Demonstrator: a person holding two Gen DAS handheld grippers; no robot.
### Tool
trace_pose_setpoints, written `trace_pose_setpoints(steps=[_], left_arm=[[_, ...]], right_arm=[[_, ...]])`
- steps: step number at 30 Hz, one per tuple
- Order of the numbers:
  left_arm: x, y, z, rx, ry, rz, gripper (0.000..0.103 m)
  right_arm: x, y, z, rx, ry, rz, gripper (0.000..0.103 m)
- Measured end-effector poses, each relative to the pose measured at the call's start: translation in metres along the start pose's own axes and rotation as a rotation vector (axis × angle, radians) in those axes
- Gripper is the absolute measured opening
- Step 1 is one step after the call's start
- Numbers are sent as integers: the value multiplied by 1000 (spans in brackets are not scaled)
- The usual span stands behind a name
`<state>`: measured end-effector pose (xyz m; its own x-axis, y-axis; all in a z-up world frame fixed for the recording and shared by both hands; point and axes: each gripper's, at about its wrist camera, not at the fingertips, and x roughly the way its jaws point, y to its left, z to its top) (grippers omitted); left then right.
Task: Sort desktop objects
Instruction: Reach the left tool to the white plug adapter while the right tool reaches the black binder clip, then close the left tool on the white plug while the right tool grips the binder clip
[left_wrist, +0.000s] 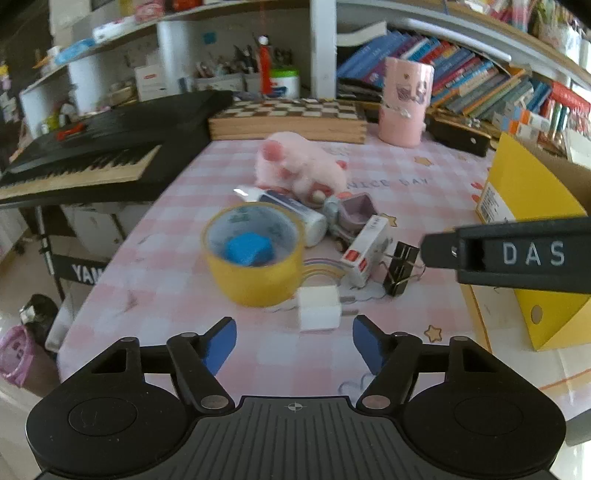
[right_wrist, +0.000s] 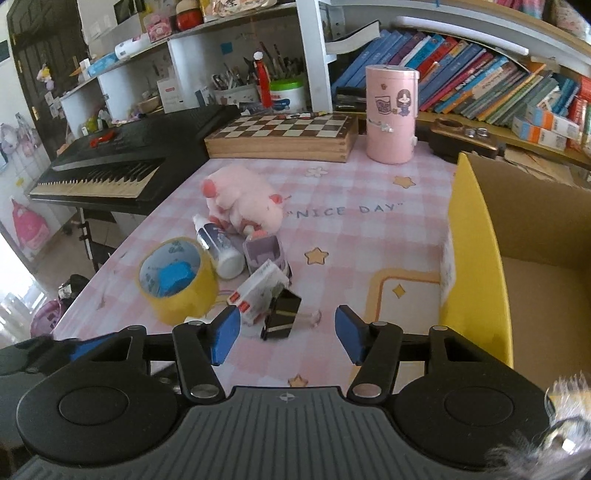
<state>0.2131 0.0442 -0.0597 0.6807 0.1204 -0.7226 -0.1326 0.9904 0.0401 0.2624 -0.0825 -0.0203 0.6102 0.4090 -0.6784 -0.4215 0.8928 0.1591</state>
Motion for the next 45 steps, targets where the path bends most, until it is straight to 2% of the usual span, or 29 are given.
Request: trace_pose_setpoints(steps=[8,10,11,13,19,24,26,28,30,35,45], left_arm=[[33,-16,9,48,39,-8,65],[38,-19,9,65,50,-5,52],[40,-19,9,68,56,-9,52],[39,-17,9,61,54,-19,43],[29,0,6,10,88,-32,42],[11,21,-1,-51,100,-20,42],[6,28,-3,-74,101,-14,42],[2,32,-4,-92,100,-11,42],[-1,34,-5,-101,94,-3,42],[-11,38,-4,-113,68,-6,42],[-39,41,-2,-110,-2,-51,42]], right_arm=[[28,-8,14,-30,62,14,56],[36,-9,15,-32,84,21,56],[39,-9,15,-32,94,24,56],[46,-10,16,-36,117,33,57],[64,-4,16,-72,159,62,58],[76,8,15,-214,189,85,57],[79,12,15,-296,195,91,54],[82,16,13,-364,204,77,43],[83,16,10,-382,214,68,40],[72,15,11,-336,177,51,26],[21,10,16,-205,57,25,25]])
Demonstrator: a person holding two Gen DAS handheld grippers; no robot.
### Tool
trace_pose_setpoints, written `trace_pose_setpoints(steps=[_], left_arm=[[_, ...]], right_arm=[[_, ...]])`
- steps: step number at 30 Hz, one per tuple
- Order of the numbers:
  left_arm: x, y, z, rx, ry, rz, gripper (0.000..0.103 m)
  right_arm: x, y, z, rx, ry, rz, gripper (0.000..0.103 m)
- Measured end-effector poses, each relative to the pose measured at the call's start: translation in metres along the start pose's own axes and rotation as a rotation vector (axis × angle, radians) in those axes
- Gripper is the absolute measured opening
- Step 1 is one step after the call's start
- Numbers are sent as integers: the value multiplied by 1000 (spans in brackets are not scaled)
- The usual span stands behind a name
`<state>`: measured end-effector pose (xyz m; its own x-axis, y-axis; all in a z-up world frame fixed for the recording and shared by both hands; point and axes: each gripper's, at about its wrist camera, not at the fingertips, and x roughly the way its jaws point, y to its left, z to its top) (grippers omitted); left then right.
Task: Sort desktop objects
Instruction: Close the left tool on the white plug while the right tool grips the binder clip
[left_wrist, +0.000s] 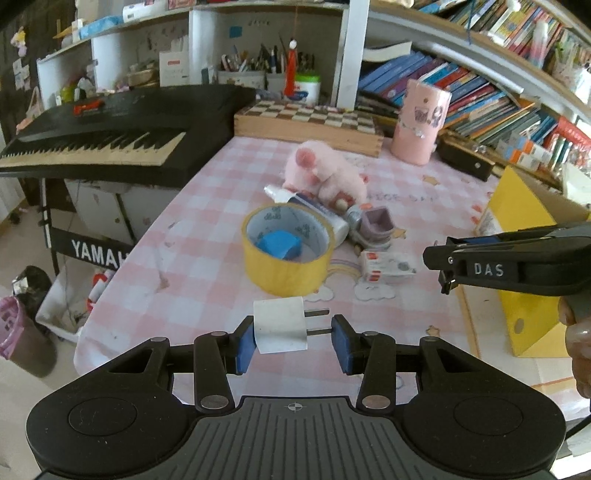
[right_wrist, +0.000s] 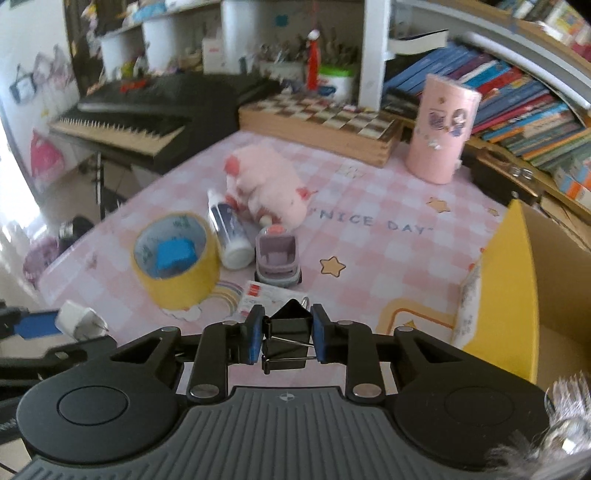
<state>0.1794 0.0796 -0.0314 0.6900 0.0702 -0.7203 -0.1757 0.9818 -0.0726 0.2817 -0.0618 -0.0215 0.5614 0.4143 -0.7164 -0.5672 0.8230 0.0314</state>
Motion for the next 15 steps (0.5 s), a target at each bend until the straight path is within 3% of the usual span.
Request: trace_pose_setpoints(steps=[15], left_arm=[[-77,4,-25,34,-115,-76,42]], right_arm=[[-93,29,-50,155,-41,40,25]])
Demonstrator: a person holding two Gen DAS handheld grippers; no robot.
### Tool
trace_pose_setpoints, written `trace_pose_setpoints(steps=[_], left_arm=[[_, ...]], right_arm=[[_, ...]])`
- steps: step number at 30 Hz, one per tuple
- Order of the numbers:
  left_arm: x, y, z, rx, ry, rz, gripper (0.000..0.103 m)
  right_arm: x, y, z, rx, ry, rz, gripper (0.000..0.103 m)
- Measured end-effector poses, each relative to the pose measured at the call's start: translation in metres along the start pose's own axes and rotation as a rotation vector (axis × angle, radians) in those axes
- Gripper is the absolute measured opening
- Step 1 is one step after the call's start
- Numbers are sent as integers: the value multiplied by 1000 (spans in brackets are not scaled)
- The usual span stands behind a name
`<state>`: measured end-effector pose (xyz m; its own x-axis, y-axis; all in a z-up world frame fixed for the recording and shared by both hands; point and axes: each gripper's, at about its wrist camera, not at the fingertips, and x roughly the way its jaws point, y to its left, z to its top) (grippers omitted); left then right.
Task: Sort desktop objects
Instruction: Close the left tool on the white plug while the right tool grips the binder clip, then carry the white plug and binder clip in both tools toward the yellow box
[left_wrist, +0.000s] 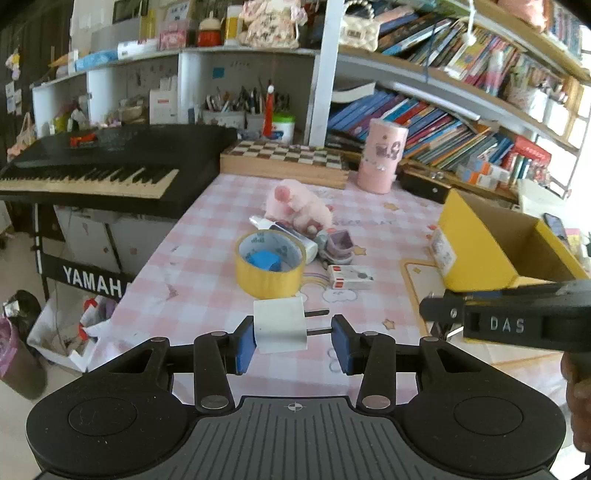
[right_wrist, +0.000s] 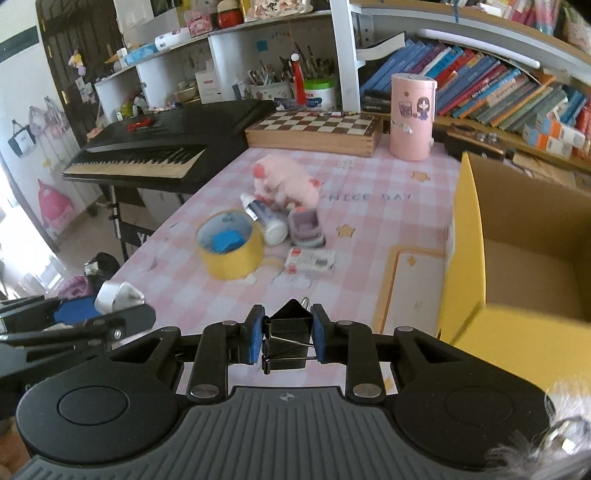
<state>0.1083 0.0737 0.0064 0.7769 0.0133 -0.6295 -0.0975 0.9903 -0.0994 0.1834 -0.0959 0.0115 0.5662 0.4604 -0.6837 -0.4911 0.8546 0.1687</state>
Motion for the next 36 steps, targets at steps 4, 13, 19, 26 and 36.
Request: trace_pose_setpoints(steps=[4,13,19,26,36], left_arm=[[-26,0,-15,11,-11,-14,42],[-66,-7,-51,79,9,-84,42],[-83,-19,-69,147,18,-149,42],[-91,-36,-76,204,10,-229,42],[-86,-67,-77,291,19,-327,42]], right_arm=[[-23,13,-22,26,7,-12,25],[-72,28,-83,123,3,-58,25],[-95,30,-117,201,17,-103,25],[-119,24,-139,268,7,-161,25],[-143,5,-157,350,-22,-241,25]])
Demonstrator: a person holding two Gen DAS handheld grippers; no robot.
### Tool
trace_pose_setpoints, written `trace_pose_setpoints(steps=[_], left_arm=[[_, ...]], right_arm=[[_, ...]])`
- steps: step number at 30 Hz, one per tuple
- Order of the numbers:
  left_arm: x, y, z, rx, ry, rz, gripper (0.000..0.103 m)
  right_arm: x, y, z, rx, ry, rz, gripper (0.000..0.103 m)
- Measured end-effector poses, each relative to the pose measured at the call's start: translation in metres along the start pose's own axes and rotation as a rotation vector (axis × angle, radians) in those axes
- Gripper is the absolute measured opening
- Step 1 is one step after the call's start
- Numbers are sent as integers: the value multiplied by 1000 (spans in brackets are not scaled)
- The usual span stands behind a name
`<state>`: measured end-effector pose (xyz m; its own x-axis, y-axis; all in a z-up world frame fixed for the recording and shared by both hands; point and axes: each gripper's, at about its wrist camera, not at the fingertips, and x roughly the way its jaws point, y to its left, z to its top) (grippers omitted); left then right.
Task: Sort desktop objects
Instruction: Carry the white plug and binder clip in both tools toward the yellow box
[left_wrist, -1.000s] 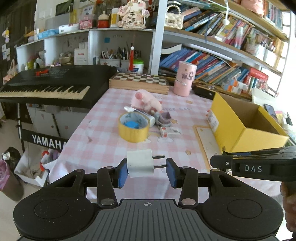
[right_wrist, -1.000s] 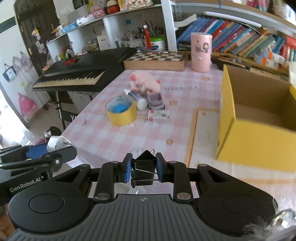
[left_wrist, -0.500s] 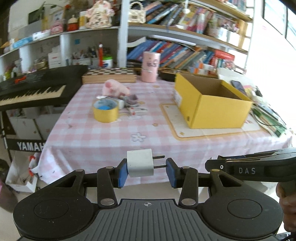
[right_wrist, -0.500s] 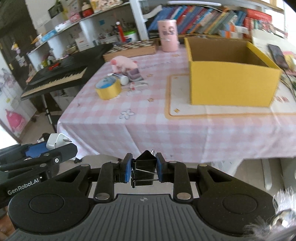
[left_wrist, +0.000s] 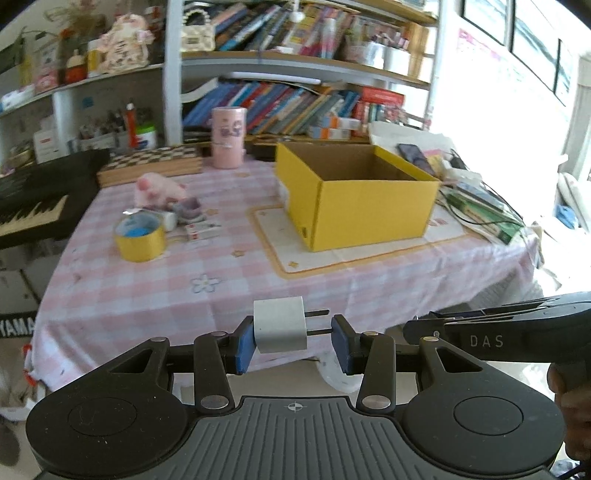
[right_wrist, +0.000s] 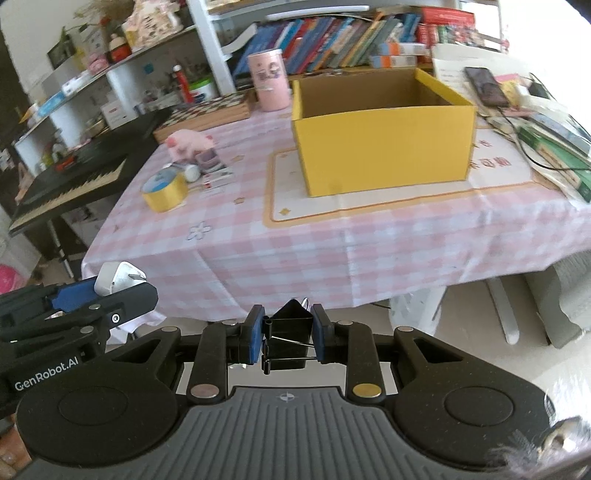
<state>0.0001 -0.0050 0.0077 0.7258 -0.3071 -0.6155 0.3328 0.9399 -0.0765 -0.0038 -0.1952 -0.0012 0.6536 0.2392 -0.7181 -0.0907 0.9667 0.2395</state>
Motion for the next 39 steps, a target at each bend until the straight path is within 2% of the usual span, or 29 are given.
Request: trace_pose_setpoints(steps=[8,21,39], left_arm=[[16,-23,6,47,15,-63,42],[37,-43,23,77,18,-91,42],[61,-65,34,165,40,-178,42]], right_arm=[[-4,-22,2,40,1,-51,25],[1,-49,17,57,7,-79,25],[1,-76,23,128,-8,-146,25]])
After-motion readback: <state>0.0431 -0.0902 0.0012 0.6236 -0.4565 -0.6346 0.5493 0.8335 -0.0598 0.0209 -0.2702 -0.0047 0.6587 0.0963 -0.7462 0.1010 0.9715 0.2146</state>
